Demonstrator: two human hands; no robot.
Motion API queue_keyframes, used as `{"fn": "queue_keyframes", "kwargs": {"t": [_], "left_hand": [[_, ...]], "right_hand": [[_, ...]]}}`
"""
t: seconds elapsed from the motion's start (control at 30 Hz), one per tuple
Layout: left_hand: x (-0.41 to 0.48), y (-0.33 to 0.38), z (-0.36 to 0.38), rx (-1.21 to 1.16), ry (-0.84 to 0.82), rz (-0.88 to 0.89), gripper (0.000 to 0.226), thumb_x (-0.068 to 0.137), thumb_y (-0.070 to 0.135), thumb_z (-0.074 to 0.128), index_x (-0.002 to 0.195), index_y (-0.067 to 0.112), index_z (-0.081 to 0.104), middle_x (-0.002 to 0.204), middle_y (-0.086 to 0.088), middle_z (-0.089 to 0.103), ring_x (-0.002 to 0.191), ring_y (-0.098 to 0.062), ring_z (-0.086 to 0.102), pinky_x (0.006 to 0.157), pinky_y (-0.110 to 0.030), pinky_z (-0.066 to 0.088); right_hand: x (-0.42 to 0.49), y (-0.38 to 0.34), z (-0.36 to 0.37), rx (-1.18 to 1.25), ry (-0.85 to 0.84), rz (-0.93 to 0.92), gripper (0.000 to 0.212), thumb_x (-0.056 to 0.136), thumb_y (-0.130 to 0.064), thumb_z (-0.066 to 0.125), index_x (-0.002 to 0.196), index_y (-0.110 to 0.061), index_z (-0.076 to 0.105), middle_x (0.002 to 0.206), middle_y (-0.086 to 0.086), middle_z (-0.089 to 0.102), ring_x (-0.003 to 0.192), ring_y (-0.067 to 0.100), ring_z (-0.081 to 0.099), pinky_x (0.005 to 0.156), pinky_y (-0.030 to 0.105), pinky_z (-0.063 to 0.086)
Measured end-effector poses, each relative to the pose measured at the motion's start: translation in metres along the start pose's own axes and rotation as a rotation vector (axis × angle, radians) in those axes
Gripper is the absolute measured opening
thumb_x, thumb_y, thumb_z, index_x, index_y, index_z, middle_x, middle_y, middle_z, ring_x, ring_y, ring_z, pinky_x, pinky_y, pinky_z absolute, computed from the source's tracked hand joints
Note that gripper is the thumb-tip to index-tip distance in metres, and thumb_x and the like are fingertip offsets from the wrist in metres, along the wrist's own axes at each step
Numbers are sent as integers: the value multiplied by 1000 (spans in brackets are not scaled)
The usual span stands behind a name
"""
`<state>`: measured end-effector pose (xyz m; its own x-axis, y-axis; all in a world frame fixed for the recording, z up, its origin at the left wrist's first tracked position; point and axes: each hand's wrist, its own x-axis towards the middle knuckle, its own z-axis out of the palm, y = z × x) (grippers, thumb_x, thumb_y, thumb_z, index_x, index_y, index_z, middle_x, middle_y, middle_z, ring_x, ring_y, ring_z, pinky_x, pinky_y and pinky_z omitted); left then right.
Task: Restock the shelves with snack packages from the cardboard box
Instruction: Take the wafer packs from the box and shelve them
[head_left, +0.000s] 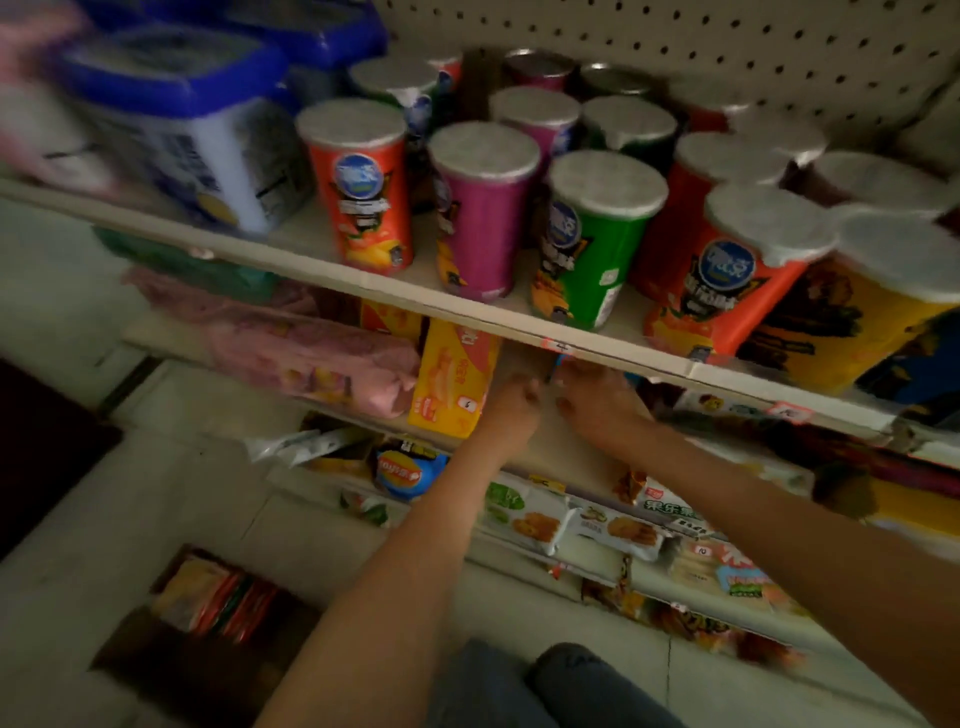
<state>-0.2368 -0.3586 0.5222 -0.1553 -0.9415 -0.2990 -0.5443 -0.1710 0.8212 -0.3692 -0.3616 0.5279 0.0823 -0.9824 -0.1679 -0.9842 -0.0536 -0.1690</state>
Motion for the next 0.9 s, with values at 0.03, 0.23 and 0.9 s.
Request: {"fn": "queue_keyframes", "kwargs": {"t": [0.03, 0.23, 0.9], "left_hand": [[-13, -4, -8, 4, 8, -41, 28, 95, 12, 40, 115, 7, 59, 116, -18, 61, 107, -33, 57, 82, -32, 43], [-100, -70, -78, -104, 253, -299, 26, 90, 13, 52, 115, 9, 59, 115, -12, 64, 108, -26, 58, 79, -23, 38], [-217, -507, -150, -608, 603, -1122, 26, 99, 17, 39, 121, 13, 52, 119, -9, 57, 103, -21, 55, 89, -35, 49]], "right_hand": [[-14, -17, -4, -40, 0, -53, 45, 91, -25, 46, 134, -14, 43, 139, 11, 44, 126, 32, 43, 102, 39, 40], [-37, -139, 12, 81, -68, -495, 34, 78, -27, 42, 94, -5, 63, 94, 16, 61, 93, 36, 59, 77, 37, 47], [-1, -431, 363, 279, -1058, -144, 48, 87, -18, 63, 130, -10, 43, 121, 11, 57, 100, 20, 56, 76, 24, 43]]}}
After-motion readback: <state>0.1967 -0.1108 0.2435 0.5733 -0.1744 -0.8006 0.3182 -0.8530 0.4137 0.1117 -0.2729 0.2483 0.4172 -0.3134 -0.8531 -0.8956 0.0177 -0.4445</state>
